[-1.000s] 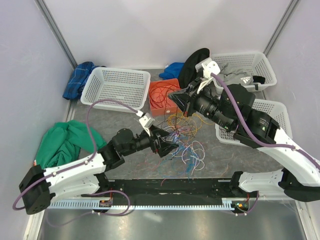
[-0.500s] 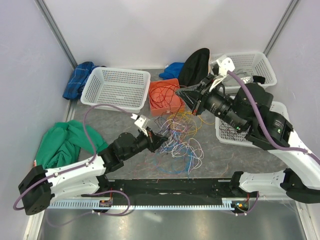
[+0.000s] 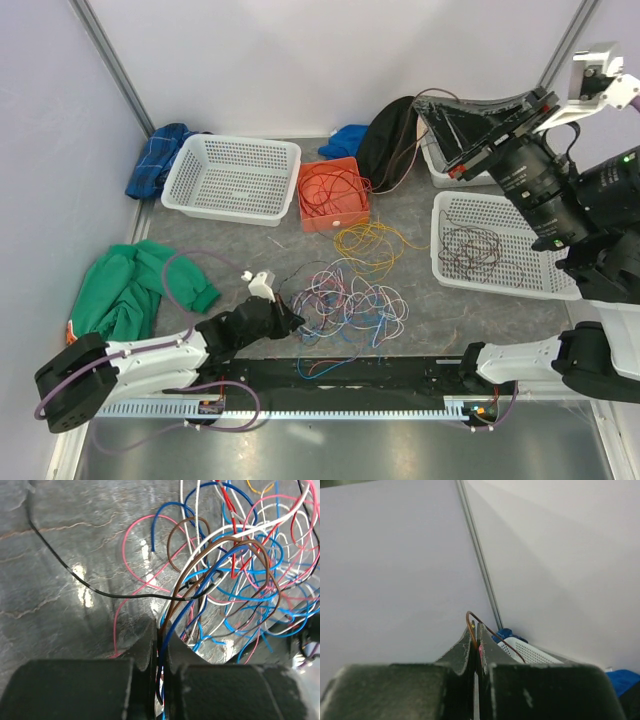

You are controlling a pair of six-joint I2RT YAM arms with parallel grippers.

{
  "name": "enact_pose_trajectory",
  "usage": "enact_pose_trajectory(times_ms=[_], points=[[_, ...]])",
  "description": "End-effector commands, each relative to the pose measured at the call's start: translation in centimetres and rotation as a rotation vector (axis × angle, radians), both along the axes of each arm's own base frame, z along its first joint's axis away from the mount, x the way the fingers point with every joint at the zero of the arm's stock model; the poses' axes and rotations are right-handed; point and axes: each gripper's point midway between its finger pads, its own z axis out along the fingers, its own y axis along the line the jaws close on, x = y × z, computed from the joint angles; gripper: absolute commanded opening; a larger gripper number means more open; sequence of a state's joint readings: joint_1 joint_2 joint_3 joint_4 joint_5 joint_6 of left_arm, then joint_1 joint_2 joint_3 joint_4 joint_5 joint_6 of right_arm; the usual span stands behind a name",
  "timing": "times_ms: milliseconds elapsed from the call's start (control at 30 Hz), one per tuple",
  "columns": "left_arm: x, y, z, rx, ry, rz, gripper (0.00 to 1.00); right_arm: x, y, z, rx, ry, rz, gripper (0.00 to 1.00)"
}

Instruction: Untangle the cables

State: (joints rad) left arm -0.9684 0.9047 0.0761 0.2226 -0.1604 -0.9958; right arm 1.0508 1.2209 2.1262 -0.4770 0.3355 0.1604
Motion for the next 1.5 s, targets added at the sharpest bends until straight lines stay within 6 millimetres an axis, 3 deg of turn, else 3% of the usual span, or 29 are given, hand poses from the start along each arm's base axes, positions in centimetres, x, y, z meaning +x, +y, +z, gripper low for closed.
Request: enact_pose_trajectory(times_ms=[0,67,200,367,533,700,933,1000,1133,1333,1467], points=[[-0.9,3.1,-3.3,0.067,0.105,0.125,0.02,0.3,-1.7,2.0,0.070,-0.034,-0.065,0.00],[-1.1,3.3,-3.4,0.071,0.106,0.128,0.02,0.9,-2.2,1.5,0.064,-0.017,-0.110,0.00],[-0.3,2.9,-1.2,0.019,0.038,0.126,0.02,2.6,-3.7,-0.2,0.029,0.026,-0.248,0.00],[0.3,2.9,1.4,-0.030,-0.041,0.127,0.02,5.7,-8.2,-3.4,-0.076,0.127,-0.605,0.00],[0.5,3.1,3.2,-0.084,-0.093,0.133,0.02,6.7,-10.7,-5.4,-0.142,0.169,-0.812,0.00],[0.2,3.1,3.4,-0.109,-0.098,0.120,0.02,7.7,-12.5,-7.8,-0.177,0.212,-0.925,0.00],[0.0,2.8,3.1,-0.101,-0.098,0.095,0.02,10.6,-15.8,-13.0,-0.221,0.286,-1.044,0.00],[-0.1,2.7,3.1,-0.104,-0.099,0.086,0.02,11.3,-16.8,-13.6,-0.197,0.307,-1.063,0.00],[0.0,2.5,3.4,-0.109,-0.115,0.076,0.02,12.6,-21.1,-14.7,-0.183,0.340,-1.181,0.00],[0.1,2.2,4.2,-0.124,-0.135,0.067,0.02,14.1,-24.7,-17.0,-0.133,0.406,-1.269,0.00],[-0.1,2.2,3.7,-0.130,-0.125,0.061,0.02,13.6,-26.7,-16.1,-0.038,0.392,-1.320,0.00]])
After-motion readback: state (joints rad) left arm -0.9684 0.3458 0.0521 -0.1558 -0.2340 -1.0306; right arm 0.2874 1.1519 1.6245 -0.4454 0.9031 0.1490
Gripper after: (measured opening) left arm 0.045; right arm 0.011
